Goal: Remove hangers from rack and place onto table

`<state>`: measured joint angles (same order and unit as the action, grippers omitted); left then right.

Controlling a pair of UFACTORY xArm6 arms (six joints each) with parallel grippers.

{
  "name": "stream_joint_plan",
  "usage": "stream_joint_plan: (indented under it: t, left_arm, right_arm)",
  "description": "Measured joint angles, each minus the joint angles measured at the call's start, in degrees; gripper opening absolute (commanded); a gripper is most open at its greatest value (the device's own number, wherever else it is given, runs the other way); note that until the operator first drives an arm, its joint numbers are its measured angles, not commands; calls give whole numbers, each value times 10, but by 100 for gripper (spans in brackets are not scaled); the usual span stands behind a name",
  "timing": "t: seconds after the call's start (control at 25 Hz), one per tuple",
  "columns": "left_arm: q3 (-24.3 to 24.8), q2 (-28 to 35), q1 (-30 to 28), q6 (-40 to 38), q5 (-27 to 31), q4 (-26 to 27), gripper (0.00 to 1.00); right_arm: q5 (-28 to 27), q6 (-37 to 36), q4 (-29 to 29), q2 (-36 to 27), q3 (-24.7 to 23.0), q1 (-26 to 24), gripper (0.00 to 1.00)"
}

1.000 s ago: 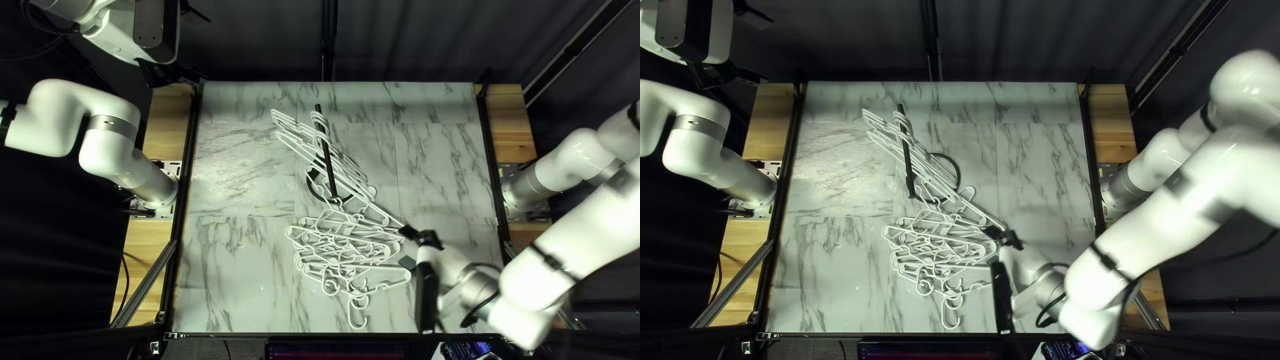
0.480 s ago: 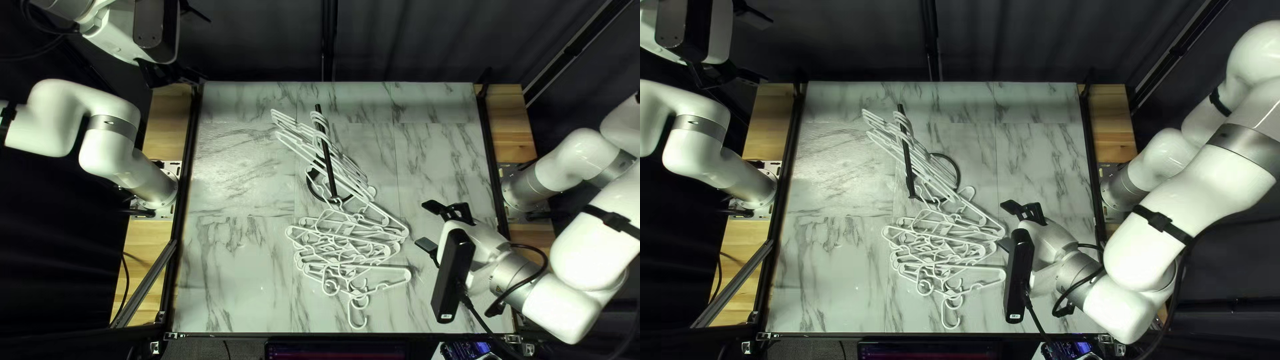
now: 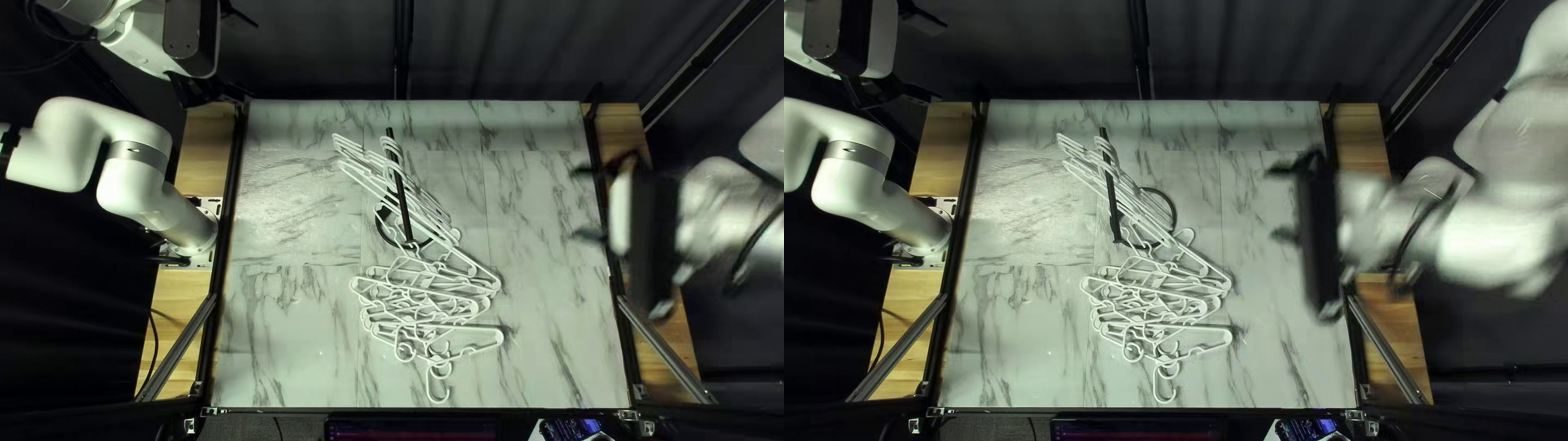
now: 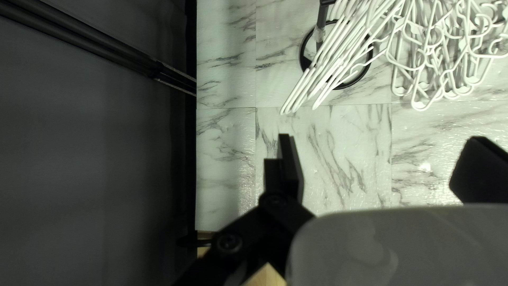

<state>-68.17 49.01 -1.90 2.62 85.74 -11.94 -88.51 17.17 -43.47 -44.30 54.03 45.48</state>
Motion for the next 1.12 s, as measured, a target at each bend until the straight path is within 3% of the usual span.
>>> stream_joint_plan:
  t: [0.08, 0.2, 0.32, 0.6, 0.76, 1.12]
  left_arm:
    - [0, 0, 0, 0, 0, 0, 100]
    - [0, 0, 0, 0, 0, 0, 100]
    - [0, 0, 0, 0, 0, 0, 100]
    - [0, 0, 0, 0, 0, 0, 100]
    - [0, 0, 0, 0, 0, 0, 100]
    - [0, 0, 0, 0, 0, 0, 100]
  right_arm:
    - [9, -95, 53, -40, 8, -58, 100]
    - [50, -253, 176, -92, 10, -178, 100]
    - [77, -313, 229, -118, 10, -227, 100]
    - [82, -323, 239, -118, 10, -234, 100]
    - [78, -340, 257, -68, 39, -269, 100]
    - [-31, -266, 272, -8, 116, -339, 100]
